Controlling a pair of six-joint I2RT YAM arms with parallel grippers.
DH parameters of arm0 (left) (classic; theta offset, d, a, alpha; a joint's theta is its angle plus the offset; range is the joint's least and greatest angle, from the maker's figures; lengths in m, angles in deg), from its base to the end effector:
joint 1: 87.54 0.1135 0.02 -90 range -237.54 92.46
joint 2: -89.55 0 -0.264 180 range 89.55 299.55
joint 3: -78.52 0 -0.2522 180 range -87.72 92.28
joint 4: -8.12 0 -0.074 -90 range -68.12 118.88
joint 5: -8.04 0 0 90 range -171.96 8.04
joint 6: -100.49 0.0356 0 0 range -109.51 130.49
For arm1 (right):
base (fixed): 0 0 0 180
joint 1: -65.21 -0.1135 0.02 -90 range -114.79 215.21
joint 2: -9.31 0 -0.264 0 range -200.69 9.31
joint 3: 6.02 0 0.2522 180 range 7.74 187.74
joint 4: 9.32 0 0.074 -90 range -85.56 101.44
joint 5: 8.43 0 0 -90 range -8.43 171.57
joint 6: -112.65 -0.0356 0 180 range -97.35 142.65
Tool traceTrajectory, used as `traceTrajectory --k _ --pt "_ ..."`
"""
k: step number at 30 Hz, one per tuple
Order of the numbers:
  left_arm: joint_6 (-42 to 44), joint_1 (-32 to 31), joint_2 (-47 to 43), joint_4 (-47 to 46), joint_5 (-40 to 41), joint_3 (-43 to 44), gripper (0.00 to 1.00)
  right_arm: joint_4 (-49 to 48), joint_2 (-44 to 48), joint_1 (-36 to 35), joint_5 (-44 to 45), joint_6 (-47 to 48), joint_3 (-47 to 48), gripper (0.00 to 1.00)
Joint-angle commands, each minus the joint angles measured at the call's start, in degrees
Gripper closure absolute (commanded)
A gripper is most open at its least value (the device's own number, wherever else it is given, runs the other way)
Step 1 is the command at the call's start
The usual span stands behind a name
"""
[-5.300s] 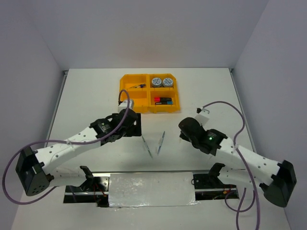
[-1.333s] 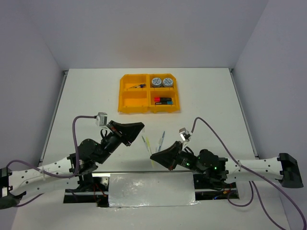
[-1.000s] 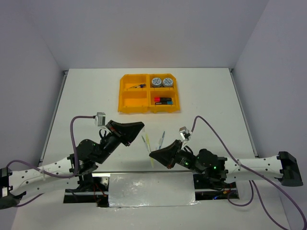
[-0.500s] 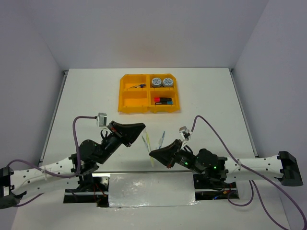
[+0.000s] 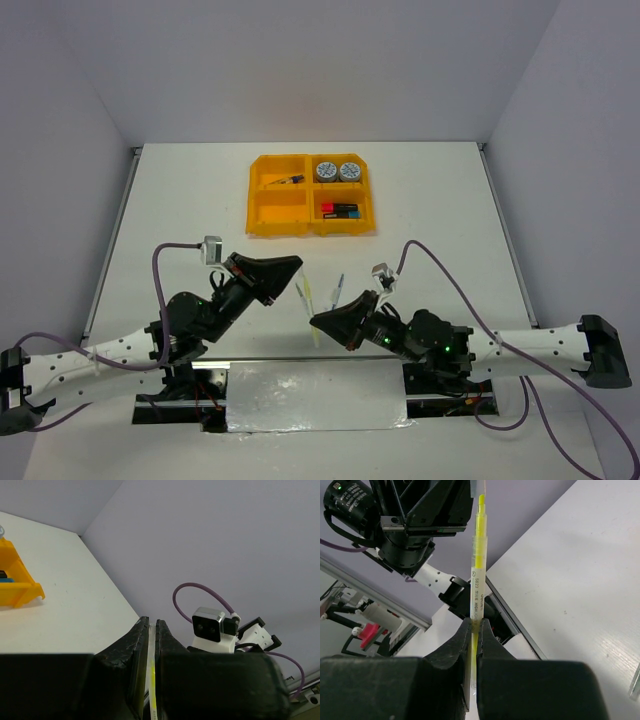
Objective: Sort the stationery into containers
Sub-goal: Close the pen cap on the pen.
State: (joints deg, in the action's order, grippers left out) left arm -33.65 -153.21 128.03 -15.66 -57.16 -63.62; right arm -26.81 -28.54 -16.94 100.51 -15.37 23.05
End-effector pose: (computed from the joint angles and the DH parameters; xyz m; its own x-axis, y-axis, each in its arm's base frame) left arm 0.0809 -0.1426 0.3169 -0.3491 -0.7624 -0.5449 0.5924 0.2710 -0.7587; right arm 0.0343 0.1641 0.2533 -0.5338 0.3935 -0.7484 -0.7164 0.2598 0.6476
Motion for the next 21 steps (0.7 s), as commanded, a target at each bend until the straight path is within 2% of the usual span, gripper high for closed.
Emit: traceTrajectory --k 1,9,21 --pt "-0.33 -0.07 -1.12 -1.84 2.36 0.86 1.00 -1.27 -1.09 -0.64 0.66 -0.21 2.71 1.00" --pt "-0.33 -0.16 -1.83 -0.35 3.33 1.04 1.00 -2.25 -3.38 -1.00 0.92 -0.21 3.50 1.00" --pt "-0.77 -0.16 -1.13 -0.69 2.98 0.51 1.00 0.66 -0.56 -1.00 3.12 1.54 4.46 1.00"
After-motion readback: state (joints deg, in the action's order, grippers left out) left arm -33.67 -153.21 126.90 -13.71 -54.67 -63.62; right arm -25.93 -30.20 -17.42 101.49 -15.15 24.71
